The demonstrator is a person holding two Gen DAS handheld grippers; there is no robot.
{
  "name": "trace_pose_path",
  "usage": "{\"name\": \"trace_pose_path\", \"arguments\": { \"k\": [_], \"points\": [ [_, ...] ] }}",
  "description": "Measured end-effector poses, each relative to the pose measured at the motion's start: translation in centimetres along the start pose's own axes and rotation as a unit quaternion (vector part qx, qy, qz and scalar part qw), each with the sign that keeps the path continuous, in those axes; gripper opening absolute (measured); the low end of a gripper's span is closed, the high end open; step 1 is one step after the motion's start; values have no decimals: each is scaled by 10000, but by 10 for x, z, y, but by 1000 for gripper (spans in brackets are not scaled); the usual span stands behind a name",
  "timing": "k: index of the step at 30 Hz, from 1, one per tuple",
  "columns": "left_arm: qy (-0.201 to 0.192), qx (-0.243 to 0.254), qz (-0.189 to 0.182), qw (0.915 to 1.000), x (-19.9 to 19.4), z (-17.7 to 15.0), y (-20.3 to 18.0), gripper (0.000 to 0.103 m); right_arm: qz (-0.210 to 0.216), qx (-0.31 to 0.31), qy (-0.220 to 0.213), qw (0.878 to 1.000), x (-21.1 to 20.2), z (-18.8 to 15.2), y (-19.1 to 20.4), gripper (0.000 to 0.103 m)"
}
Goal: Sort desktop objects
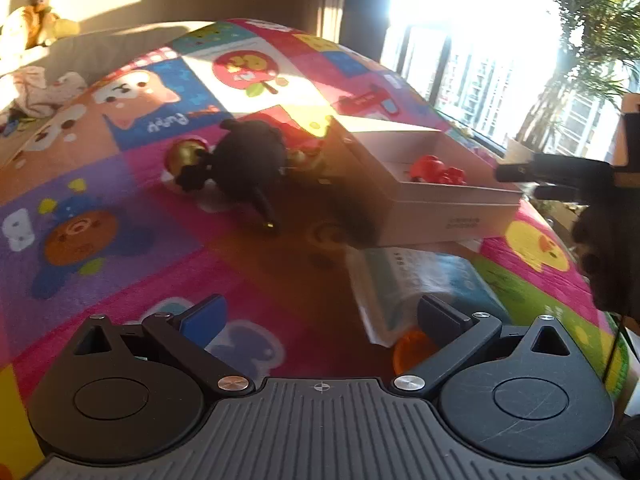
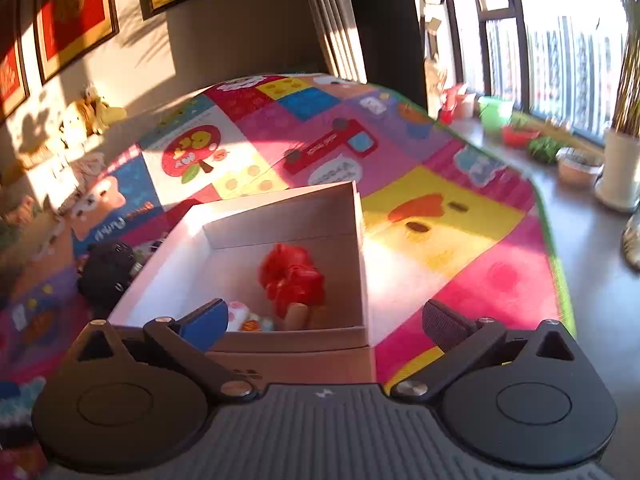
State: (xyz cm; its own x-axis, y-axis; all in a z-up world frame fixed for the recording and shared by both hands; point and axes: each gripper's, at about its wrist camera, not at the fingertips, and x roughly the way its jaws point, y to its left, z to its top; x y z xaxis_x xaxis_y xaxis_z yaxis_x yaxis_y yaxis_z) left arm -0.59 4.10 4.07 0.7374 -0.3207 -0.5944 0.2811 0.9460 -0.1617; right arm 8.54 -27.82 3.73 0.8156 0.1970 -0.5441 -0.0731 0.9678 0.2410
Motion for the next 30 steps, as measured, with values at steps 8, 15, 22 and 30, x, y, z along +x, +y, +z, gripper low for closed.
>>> {"name": "trace_pose_path", "arguments": {
  "k": [8, 15, 22, 30],
  "points": [
    [146, 174, -283, 9993, 6, -7, -14, 103, 440, -170, 176, 9987, 56, 12, 29, 103],
    [384, 451, -615, 9963, 11, -10, -22, 103, 808, -921, -82, 9924, 47, 19, 65, 103],
    [648, 1086, -652, 9898, 22, -19, -50, 103, 1805, -1371, 487, 9728, -7, -5, 74, 103],
    [717, 1163, 69, 9906, 23, -17, -41, 103, 2158, -1452, 1465, 9544, 4, -51, 98, 67]
  ]
}}
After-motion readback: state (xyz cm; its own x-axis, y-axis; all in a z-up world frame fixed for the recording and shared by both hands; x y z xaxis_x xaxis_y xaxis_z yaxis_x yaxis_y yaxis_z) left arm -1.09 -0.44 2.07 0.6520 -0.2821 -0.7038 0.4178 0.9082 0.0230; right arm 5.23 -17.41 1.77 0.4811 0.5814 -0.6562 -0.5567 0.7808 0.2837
